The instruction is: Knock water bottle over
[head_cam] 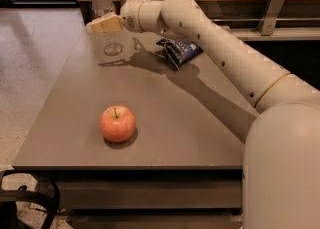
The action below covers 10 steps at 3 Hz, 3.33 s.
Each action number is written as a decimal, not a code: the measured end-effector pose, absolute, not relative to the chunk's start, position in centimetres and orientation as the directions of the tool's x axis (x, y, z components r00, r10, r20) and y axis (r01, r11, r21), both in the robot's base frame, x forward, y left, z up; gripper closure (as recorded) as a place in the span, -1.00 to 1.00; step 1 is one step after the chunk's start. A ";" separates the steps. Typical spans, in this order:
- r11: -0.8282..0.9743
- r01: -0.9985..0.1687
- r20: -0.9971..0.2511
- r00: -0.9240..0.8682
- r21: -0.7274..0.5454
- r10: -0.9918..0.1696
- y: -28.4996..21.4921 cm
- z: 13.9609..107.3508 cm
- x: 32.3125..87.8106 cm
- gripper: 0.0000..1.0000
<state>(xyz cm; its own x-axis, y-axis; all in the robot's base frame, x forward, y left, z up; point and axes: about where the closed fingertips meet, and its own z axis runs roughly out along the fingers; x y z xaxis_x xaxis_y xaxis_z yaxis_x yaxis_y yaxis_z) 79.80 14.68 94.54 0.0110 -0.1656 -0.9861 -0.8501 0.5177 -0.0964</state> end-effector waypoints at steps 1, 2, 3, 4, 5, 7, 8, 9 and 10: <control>0.508 -0.858 -0.989 0.003 -0.080 -0.150 16.3 94.1 79.7 -0.67; 0.502 -0.861 -0.989 0.000 -0.075 -0.146 16.9 93.9 79.6 -0.01; 0.500 -0.863 -0.989 0.000 -0.074 -0.146 17.2 93.8 79.6 0.41; 0.496 -0.865 -0.989 -0.001 -0.073 -0.146 17.4 93.7 79.5 0.88; 0.494 -0.867 -0.989 -0.001 -0.072 -0.146 17.6 93.7 79.4 1.00; 0.506 -0.858 -0.982 -0.010 -0.088 -0.187 16.1 95.5 78.2 1.00; 0.519 -0.848 -0.976 -0.012 -0.106 -0.219 14.5 97.3 76.7 1.00; 0.531 -0.836 -0.952 -0.034 -0.140 -0.304 13.1 99.1 74.2 1.00; 0.550 -0.815 -0.912 -0.068 -0.183 -0.404 11.7 102.6 72.4 1.00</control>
Offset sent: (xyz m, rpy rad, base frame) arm -0.0009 0.0167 -0.0051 0.0167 0.0106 0.0136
